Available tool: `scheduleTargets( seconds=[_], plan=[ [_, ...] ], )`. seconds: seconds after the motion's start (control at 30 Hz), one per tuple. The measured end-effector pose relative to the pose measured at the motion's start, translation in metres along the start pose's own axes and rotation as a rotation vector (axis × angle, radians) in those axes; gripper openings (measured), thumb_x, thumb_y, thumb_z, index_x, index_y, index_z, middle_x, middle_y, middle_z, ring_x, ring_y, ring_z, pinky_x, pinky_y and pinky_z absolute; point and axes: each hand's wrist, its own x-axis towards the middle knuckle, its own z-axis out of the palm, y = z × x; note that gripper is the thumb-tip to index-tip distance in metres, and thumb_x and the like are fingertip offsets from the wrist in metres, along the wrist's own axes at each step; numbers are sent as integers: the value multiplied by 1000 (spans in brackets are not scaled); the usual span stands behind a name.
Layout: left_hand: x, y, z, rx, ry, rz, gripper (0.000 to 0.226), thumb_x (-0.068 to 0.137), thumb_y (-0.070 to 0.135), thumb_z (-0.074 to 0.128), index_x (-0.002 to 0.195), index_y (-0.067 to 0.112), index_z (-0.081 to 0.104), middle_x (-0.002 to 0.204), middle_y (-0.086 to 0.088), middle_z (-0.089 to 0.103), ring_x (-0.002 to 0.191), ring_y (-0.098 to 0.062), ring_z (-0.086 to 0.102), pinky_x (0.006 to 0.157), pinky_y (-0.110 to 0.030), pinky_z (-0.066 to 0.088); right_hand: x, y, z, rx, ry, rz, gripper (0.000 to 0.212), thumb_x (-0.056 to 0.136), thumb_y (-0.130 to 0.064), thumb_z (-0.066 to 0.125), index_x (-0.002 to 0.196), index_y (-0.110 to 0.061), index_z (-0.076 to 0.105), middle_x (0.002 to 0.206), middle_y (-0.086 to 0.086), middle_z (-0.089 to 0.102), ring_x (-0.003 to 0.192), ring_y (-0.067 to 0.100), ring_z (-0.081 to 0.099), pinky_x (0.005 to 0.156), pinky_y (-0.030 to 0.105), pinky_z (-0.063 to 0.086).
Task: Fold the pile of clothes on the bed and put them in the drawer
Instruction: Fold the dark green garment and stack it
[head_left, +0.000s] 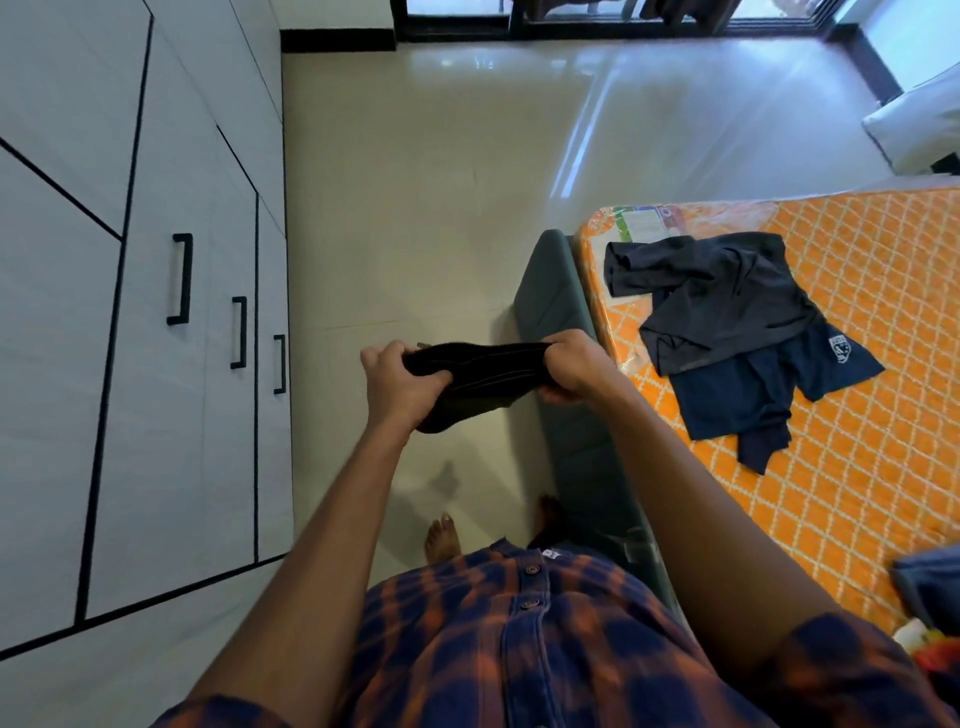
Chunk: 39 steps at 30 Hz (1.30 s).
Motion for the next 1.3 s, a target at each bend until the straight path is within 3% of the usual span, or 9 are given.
scheduleTargets(
  seconds=[0.17,0.27,0.43,0.67,0.8,0.87,0.93,1.07,1.3],
  plan=[
    [0,18,0,92,-373,161,73,48,44,96,105,20,57,115,0,55,100,-15,59,82,-34,56,-9,15,-14,148,47,33,36,96,-1,34,101,-5,70,54,6,63,43,16,58,43,25,49],
    [-1,22,8,341,-512,238,67,46,29,97,99,22,57,107,-1,55,95,-19,59,72,-30,52,-14,30,-29,123,33,41,34,94,0,36,99,2,69,54,6,59,42,15,54,43,24,45],
    [-9,38,31,489,-380,324,18,69,20,74,79,19,59,78,0,64,77,-23,64,61,-29,49,-12,64,-62,106,131,72,32,88,-1,39,93,3,70,62,11,58,46,17,51,45,26,43],
    [17,133,87,752,-449,491,17,79,40,69,80,33,53,89,3,62,88,-24,60,70,-32,39,38,81,-149,192,135,77,25,91,-3,42,84,-4,66,65,21,63,49,29,65,56,41,61],
    [42,226,129,735,-299,610,14,80,37,67,91,33,59,103,-4,66,98,-31,61,72,-32,41,52,50,-232,437,85,-41,23,97,-10,51,76,-10,60,58,12,56,56,32,61,52,32,57],
    [45,274,146,693,-205,670,13,81,34,65,90,31,55,100,-5,66,96,-32,62,70,-32,43,52,33,-275,553,132,-147,26,104,-10,39,94,-14,63,67,10,57,54,25,59,44,30,55],
    [43,321,159,658,-159,742,12,84,32,64,90,30,54,95,-4,63,94,-33,61,70,-33,44,53,21,-319,694,197,-266,38,104,-4,32,123,-19,61,92,12,61,74,28,63,54,33,61],
    [18,393,187,575,-83,904,9,87,34,63,94,30,58,93,-1,62,92,-28,59,73,-36,45,35,32,-392,833,332,-454,44,103,-1,32,123,-25,64,113,9,66,98,27,70,80,45,63],
    [-30,366,281,557,-147,1000,18,84,42,67,100,32,68,93,-1,71,89,-30,65,65,-31,42,18,135,-414,784,561,-374,49,94,6,32,105,-25,67,99,4,64,70,19,66,58,34,59]
  ],
)
